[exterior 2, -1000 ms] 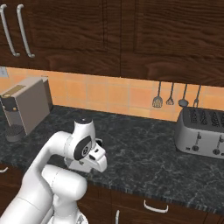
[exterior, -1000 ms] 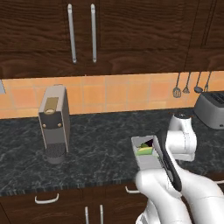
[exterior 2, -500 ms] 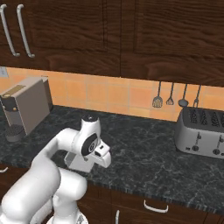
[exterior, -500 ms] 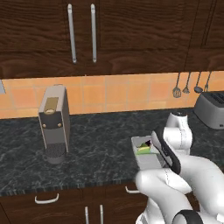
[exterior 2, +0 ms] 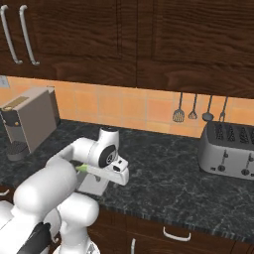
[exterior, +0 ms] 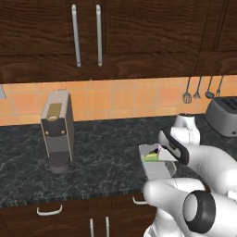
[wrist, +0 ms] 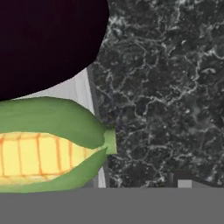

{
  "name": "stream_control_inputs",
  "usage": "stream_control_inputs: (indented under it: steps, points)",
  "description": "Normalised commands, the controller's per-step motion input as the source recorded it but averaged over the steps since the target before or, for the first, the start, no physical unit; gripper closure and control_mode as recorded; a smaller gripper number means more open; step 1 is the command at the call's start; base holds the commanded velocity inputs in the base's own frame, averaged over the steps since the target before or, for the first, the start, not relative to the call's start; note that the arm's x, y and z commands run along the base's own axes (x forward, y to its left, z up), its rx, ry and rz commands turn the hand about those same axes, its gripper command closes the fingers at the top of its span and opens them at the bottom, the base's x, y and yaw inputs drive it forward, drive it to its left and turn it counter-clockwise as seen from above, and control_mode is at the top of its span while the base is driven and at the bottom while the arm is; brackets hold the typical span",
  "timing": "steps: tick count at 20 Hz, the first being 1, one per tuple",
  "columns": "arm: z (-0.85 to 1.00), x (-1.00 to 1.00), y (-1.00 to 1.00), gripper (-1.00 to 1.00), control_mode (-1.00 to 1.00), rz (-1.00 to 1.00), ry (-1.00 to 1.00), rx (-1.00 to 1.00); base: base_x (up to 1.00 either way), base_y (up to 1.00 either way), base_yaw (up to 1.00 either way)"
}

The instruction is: Take the meat container that has the chicken drumstick and place it on the second highest rack of the freezer. Then take the vegetable container that has the eggplant and corn and place it on the highest rack of the freezer.

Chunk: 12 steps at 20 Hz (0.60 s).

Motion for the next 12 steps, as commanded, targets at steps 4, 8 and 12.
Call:
stream_control_inputs:
  steps: [4,8,12]
  points:
    - [-0.6,-0.52,0.27,-1.0,-1.0,0.16,0.05,0.0,0.0,0.0,0.0]
    - [-0.83,-0.3,0.35,-1.0,-1.0,0.12,0.05,0.0,0.0,0.0,0.0]
    - [-0.62,0.0,0.59,-1.0,-1.0,0.06,-0.04,0.0,0.0,0.0,0.0]
